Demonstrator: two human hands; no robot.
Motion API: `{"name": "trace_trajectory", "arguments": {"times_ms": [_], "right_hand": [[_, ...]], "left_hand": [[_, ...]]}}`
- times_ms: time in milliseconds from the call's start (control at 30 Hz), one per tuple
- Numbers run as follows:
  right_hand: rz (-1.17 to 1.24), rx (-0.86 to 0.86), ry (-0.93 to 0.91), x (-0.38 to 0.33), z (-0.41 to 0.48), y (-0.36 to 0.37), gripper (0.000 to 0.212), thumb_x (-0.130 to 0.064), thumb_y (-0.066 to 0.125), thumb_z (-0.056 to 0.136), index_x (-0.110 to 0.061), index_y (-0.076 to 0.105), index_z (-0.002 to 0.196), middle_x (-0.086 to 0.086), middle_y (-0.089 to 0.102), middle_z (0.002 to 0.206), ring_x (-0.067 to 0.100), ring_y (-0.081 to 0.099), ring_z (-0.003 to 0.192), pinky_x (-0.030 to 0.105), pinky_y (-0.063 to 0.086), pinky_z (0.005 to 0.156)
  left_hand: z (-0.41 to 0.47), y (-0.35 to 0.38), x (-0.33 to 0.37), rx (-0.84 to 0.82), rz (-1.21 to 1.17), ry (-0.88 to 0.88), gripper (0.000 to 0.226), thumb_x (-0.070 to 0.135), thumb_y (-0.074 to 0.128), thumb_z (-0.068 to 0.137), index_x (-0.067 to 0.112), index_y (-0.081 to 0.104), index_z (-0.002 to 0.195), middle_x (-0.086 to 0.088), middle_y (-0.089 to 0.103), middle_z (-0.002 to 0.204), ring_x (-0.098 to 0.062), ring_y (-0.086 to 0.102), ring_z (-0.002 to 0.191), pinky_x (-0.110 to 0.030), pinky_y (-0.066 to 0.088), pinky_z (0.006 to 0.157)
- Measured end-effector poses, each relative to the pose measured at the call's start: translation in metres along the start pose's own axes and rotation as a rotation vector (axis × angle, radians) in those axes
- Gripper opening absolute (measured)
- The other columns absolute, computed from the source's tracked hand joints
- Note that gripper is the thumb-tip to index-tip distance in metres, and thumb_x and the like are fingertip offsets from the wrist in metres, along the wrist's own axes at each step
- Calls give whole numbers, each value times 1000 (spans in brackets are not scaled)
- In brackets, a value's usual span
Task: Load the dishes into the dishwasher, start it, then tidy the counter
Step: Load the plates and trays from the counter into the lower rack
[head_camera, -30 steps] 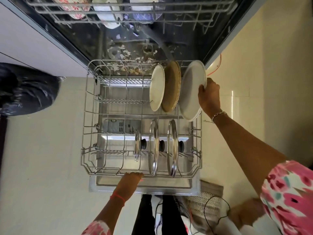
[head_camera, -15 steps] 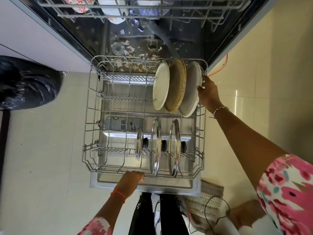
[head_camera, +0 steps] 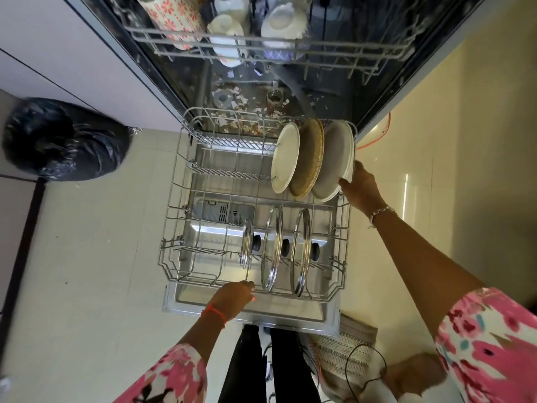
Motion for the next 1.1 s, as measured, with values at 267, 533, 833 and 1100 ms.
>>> {"name": "trace_trajectory", "arguments": {"times_ms": [267, 533, 833, 1100], "right_hand": [[-234, -154, -150, -46, -121, -5, 38, -10, 43, 94, 6, 42, 128, 27, 53, 123, 38, 57, 107, 41, 46, 88], [-463, -195, -230, -159, -245, 17, 34, -20, 36, 98, -2, 45, 125, 20, 55, 121, 35, 55, 110, 38, 45, 88], [-495, -58, -454, -307, -311, 112, 42, -30, 37, 99, 1, 40, 129, 21, 46, 133, 33, 47, 121, 39, 37, 99], [-453, 16, -630, -432, -368, 207, 51, -31, 40, 99, 1, 35, 138, 16, 33, 148, 27, 27, 140, 35, 21, 115]], "left_hand": [[-104, -91, 26, 221, -67, -33, 42, 30, 44, 98, 10, 45, 134, -8, 50, 136, -22, 47, 124, -30, 35, 105], [-222, -183, -4, 524, 60, 3, 41, 19, 41, 98, 4, 42, 136, -13, 41, 142, -25, 36, 133, -32, 25, 109], [-341, -221, -160, 699, 91, -34, 43, 22, 47, 95, 6, 43, 134, -10, 44, 139, -21, 38, 130, -30, 25, 107], [-437, -244, -290, 856, 69, -87, 55, 35, 40, 98, 7, 28, 144, -6, 25, 153, -19, 14, 144, -31, 7, 114]]}}
Point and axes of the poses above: each hand's wrist, its own z-axis towards the middle knuckle, its own y-axis out of the palm, x = y × z, the point moved 3 cm from there along z, towards the middle knuckle
